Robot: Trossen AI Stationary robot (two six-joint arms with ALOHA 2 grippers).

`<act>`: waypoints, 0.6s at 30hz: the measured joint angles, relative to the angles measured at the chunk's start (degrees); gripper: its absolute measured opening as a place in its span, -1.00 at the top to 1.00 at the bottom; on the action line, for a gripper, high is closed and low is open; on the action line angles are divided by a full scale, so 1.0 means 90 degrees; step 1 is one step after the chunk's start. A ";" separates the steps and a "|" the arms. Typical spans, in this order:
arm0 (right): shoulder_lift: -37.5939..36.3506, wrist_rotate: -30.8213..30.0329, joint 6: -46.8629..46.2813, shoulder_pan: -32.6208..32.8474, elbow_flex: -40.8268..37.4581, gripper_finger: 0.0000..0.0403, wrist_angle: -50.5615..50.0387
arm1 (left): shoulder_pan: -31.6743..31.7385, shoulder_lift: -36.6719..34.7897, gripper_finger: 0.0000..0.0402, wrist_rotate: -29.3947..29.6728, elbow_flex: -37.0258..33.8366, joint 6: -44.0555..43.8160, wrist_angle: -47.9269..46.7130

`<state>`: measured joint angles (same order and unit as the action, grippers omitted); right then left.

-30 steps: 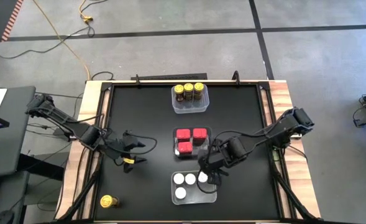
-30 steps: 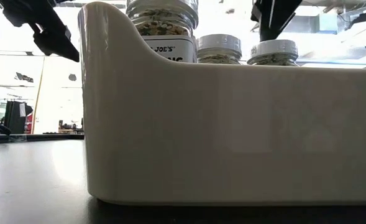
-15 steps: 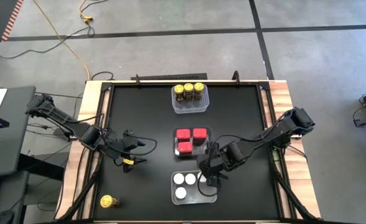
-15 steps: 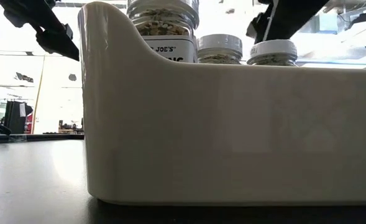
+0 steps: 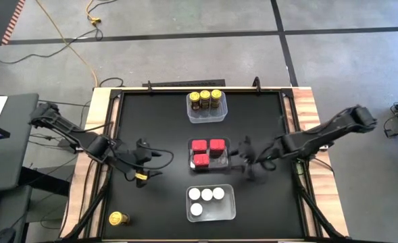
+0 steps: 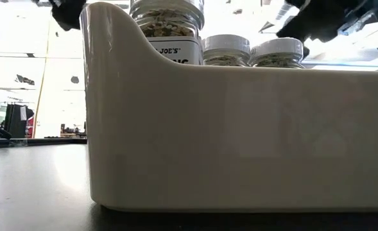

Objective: Sort spices by type
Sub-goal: Put the yellow seasoning bottle into the transparent bin

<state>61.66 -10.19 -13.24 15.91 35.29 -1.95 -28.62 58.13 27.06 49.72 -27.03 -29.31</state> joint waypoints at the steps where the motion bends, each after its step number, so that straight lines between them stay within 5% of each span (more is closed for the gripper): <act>1: -0.0281 0.0062 0.0027 -0.0064 -0.0192 -0.42 0.0198 | 0.0000 0.0154 -0.62 0.0049 0.0188 0.0000 -0.0074; 12: -0.2300 0.0355 0.0024 -0.0307 -0.1750 -0.42 0.0729 | -0.0019 0.2150 -0.62 0.0193 0.2440 -0.1007 -0.2049; 18: -0.3175 0.0460 0.0021 -0.0309 -0.2713 -0.42 0.1912 | -0.0193 0.2909 -0.62 0.0160 0.3716 -0.1516 -0.3208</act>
<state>33.08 -6.05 -13.06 13.13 10.87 15.25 -30.36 84.30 28.50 83.16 -40.67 -58.18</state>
